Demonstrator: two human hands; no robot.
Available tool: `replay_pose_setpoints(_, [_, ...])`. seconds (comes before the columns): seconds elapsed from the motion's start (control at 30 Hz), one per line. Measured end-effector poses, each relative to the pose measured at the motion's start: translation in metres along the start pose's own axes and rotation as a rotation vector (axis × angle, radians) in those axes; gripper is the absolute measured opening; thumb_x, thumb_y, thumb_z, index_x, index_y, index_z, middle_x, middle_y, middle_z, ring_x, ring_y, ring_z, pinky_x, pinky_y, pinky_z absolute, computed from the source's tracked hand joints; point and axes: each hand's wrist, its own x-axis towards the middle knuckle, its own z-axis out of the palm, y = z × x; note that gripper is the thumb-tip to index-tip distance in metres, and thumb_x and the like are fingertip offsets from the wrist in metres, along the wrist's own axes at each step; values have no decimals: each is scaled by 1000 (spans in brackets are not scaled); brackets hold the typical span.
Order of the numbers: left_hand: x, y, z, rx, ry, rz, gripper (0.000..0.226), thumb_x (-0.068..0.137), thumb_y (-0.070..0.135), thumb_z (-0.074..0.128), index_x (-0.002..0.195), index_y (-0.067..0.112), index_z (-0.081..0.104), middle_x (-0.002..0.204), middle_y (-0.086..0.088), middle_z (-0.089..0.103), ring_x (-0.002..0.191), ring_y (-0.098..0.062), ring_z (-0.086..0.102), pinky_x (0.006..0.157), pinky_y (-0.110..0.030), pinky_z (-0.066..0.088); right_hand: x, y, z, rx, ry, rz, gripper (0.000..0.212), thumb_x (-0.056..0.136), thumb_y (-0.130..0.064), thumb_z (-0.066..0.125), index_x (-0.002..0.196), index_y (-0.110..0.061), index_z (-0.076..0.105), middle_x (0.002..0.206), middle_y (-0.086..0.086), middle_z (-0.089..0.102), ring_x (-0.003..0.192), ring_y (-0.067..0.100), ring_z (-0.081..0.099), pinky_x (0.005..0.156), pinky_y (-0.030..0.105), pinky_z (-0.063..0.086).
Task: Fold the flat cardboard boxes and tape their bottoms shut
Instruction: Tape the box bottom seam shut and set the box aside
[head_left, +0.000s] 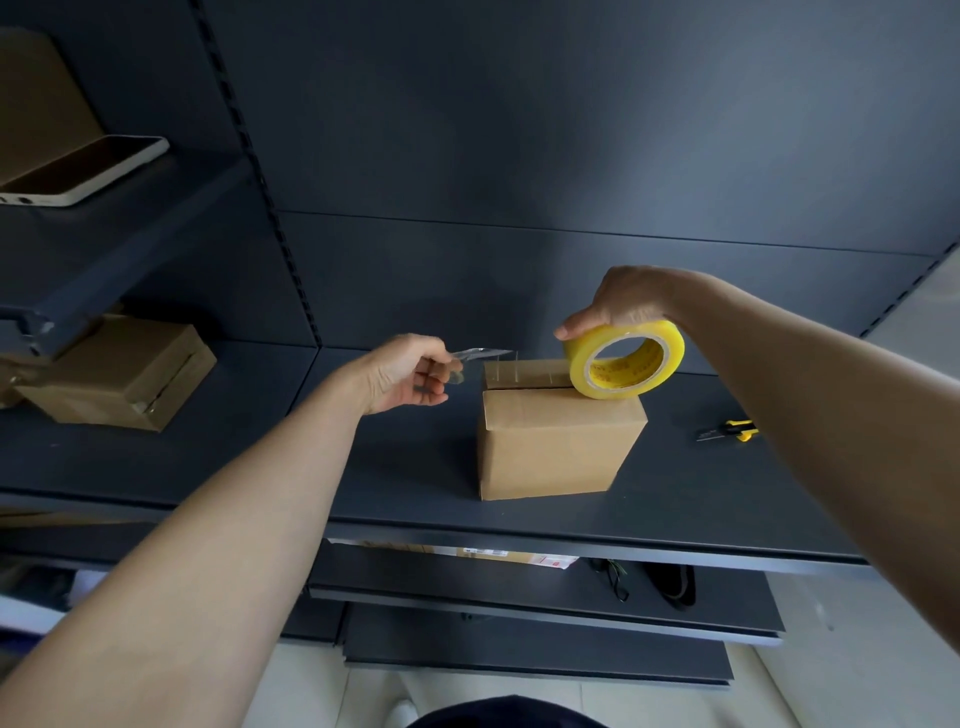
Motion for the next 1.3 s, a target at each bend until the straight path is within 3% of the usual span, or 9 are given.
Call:
replay_pose_setpoints(0.17, [3, -11, -5, -25, -14, 9, 6, 90, 6, 61, 89, 1, 65, 78, -7, 55, 66, -14, 52, 62, -27, 56, 1, -1, 0, -10, -3, 0, 56, 64, -74, 67, 66, -19, 60, 73, 3, 60, 74, 23, 59, 75, 36, 49])
replay_pose_setpoints(0.43, [0, -16, -10, 80, -47, -23, 11, 90, -6, 56, 95, 0, 64, 94, -10, 61, 73, -11, 58, 62, -23, 57, 0, -3, 1, -9, 1, 2, 56, 64, -73, 68, 68, -18, 63, 74, 4, 61, 75, 23, 60, 75, 36, 49])
replay_pose_setpoints(0.53, [-1, -16, -14, 216, -7, -36, 13, 91, -7, 55, 98, -2, 64, 105, -14, 59, 92, -19, 58, 62, -22, 58, 0, -6, 2, -21, 2, 1, 56, 64, -73, 69, 69, -17, 63, 75, 4, 62, 75, 23, 60, 76, 37, 50])
replay_pose_setpoints(0.63, [-1, -15, -11, 476, 43, -34, 16, 93, -2, 53, 105, -5, 64, 108, -13, 59, 95, -19, 57, 66, -22, 56, 0, -9, 3, -36, -6, -1, 56, 63, -73, 69, 69, -18, 63, 76, 4, 62, 76, 23, 61, 79, 38, 51])
replay_pose_setpoints(0.73, [1, -12, -10, 549, 101, -22, 14, 93, 2, 56, 101, -4, 65, 91, -8, 57, 82, -15, 54, 73, -25, 56, 0, -9, 2, -42, -2, 1, 56, 63, -73, 69, 69, -17, 63, 75, 4, 62, 75, 23, 61, 78, 37, 51])
replay_pose_setpoints(0.83, [3, -14, -15, 281, 155, -35, 12, 90, 3, 55, 87, -1, 66, 73, -5, 49, 64, -12, 45, 71, -29, 55, -1, -9, 2, -44, -6, 4, 55, 64, -72, 68, 69, -18, 62, 75, 4, 61, 75, 23, 60, 77, 37, 50])
replay_pose_setpoints(1.03, [0, -18, -10, -39, 126, 8, 15, 95, 10, 56, 82, 2, 59, 76, -10, 58, 71, -20, 58, 68, -30, 56, -1, -14, 3, -54, -7, 2, 54, 64, -72, 69, 71, -18, 64, 78, 5, 63, 78, 23, 61, 79, 37, 51])
replay_pose_setpoints(1.17, [-1, -17, -14, 98, 126, 24, 11, 94, 2, 55, 85, 3, 60, 70, -6, 53, 66, -16, 55, 57, -24, 54, -2, -15, 4, -57, -5, 14, 55, 63, -72, 70, 70, -18, 65, 76, 5, 63, 75, 23, 61, 78, 38, 51])
replay_pose_setpoints(1.3, [-3, -11, -26, 218, 170, 61, 9, 93, 4, 57, 89, 4, 66, 63, -4, 51, 61, -15, 50, 58, -26, 48, -2, -15, 4, -51, -1, 17, 55, 63, -72, 70, 72, -18, 65, 78, 5, 64, 77, 23, 62, 80, 38, 51])
